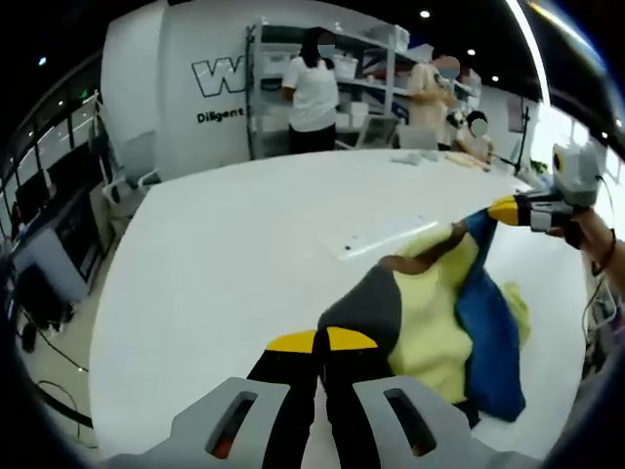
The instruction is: Fold the garment on the visible template until the final outline fits inside the template.
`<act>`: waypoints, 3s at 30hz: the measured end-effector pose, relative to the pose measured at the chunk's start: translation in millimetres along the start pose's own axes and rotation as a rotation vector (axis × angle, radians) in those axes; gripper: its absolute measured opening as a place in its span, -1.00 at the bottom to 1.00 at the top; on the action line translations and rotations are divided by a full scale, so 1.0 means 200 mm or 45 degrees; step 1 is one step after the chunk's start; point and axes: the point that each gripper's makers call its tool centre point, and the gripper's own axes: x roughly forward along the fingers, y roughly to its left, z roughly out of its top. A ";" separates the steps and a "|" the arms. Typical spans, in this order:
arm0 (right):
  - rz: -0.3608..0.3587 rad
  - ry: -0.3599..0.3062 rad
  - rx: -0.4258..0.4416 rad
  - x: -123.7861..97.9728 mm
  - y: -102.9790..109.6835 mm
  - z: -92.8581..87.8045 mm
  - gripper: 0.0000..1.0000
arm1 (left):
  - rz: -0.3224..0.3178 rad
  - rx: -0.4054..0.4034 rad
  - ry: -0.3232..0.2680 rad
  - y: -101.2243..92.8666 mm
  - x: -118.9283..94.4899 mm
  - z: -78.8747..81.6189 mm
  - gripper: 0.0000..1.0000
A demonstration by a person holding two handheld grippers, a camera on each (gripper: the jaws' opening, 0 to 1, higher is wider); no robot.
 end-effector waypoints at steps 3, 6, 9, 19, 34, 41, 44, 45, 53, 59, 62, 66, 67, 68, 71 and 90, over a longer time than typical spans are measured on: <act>-0.005 0.045 -0.015 0.08 0.00 -0.06 -1.00 | 0.068 0.062 0.091 0.05 0.08 -0.05 -1.00; -0.002 0.148 0.017 0.13 0.02 -0.16 -1.00 | 0.060 0.111 0.191 0.05 0.15 -0.13 -1.00; -0.003 0.272 0.026 0.16 0.03 -0.27 -1.00 | 0.058 0.115 0.255 0.07 0.20 -0.20 -1.00; 0.034 0.413 0.093 0.22 0.07 -0.51 -1.00 | 0.010 0.111 0.426 0.05 0.25 -0.42 -1.00; -0.007 0.202 0.339 0.20 0.08 -0.39 -0.72 | 0.116 -0.003 0.255 0.07 0.19 -0.31 -0.58; 0.043 0.095 0.388 0.09 0.18 -0.27 -0.10 | 0.112 -0.055 0.166 0.03 0.06 -0.22 -0.11; 0.067 0.069 0.354 0.05 0.25 -0.24 0.17 | 0.097 -0.043 0.162 -0.01 0.01 -0.23 0.12; 0.078 0.059 0.346 0.03 0.27 -0.23 0.24 | 0.095 -0.036 0.167 -0.03 0.00 -0.24 0.17; 0.162 0.038 0.266 -0.09 0.48 -0.21 0.75 | 0.067 -0.024 0.136 -0.16 -0.15 -0.28 0.63; 0.213 0.061 0.246 -0.15 0.60 -0.26 0.93 | 0.076 -0.008 0.138 -0.23 -0.21 -0.34 0.80; 0.234 0.067 0.229 -0.19 0.66 -0.28 0.93 | 0.092 -0.013 0.140 -0.25 -0.24 -0.37 0.84; 0.258 0.088 0.213 -0.22 0.70 -0.35 0.92 | 0.095 -0.057 0.142 -0.31 -0.25 -0.41 0.94; 0.266 0.102 0.222 -0.23 0.71 -0.37 0.91 | 0.101 -0.069 0.151 -0.33 -0.26 -0.44 0.93; 0.272 0.106 0.231 -0.24 0.72 -0.39 0.91 | 0.087 -0.059 0.154 -0.35 -0.25 -0.45 0.89; 0.279 0.120 0.212 -0.27 0.74 -0.44 0.87 | 0.080 -0.045 0.161 -0.39 -0.26 -0.50 0.88; 0.352 0.210 0.152 -0.41 0.92 -0.69 0.24 | 0.090 -0.261 0.200 -0.53 -0.23 -0.72 0.51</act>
